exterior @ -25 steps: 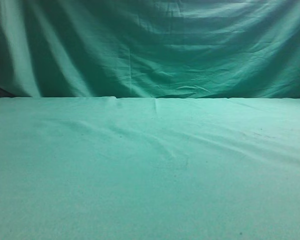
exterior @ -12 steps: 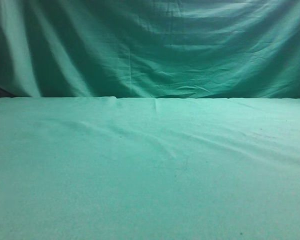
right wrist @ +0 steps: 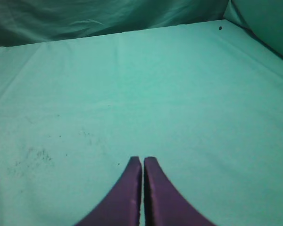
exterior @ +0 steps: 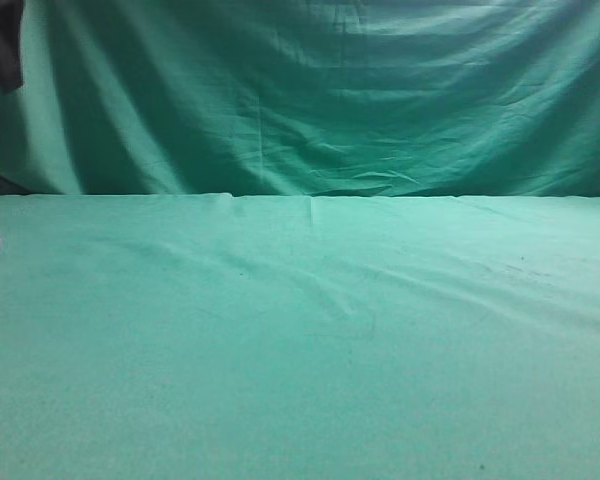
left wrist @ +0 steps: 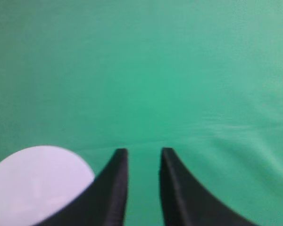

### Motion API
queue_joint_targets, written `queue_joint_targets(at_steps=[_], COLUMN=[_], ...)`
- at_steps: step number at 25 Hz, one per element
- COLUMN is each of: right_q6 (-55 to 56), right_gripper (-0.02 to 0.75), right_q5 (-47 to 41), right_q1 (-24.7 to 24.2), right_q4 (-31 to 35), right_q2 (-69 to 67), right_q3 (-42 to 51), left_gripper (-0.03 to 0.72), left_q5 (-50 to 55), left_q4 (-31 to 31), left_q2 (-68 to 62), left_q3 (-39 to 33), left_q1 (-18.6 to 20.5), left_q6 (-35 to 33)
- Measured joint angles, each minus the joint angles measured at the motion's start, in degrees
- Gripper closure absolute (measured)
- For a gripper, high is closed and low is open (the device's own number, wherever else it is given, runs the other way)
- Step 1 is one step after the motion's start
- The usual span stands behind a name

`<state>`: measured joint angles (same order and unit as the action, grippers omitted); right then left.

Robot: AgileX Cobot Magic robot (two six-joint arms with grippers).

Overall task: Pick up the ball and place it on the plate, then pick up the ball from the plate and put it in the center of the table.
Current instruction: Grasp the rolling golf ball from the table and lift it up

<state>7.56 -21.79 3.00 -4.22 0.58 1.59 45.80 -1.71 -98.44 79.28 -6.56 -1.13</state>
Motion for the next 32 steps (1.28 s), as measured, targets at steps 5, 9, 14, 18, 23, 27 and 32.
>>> queue_joint_targets(at_steps=[5, 9, 14, 18, 23, 27, 32], right_q6=[0.0, 0.0, 0.0, 0.0, 0.0, 0.12, 0.21], right_gripper=[0.738, 0.738, 0.738, 0.738, 0.738, 0.738, 0.738], right_q5=[0.0, 0.0, 0.0, 0.0, 6.4, 16.02, 15.62], right_q1=[0.0, 0.0, 0.0, 0.0, 0.0, 0.0, 0.0], right_q4=[0.0, 0.0, 0.0, 0.0, 3.2, 7.2, 9.68], right_q2=[0.0, 0.0, 0.0, 0.0, 0.0, 0.0, 0.0], right_q3=[0.0, 0.0, 0.0, 0.0, 0.0, 0.0, -1.11], left_gripper=[0.688, 0.641, 0.641, 0.641, 0.641, 0.641, 0.641], left_q5=[-0.24, -0.91, -6.19, -10.65, -14.53, -17.55, -18.4], left_q4=[-0.4, -0.4, -0.43, -0.43, -0.43, -0.43, -1.03], left_q2=[6.49, 13.28, 25.78, 36.31, 47.66, 55.78, 64.23], left_q3=[0.0, -0.33, -8.15, -17.3, -28.19, -36.02, -43.51], left_q1=[-7.07, -11.66, -14.42, -14.94, -14.94, -14.94, -14.94], left_q6=[-0.97, -1.47, -1.73, -1.84, -3.96, -4.08, -4.08])
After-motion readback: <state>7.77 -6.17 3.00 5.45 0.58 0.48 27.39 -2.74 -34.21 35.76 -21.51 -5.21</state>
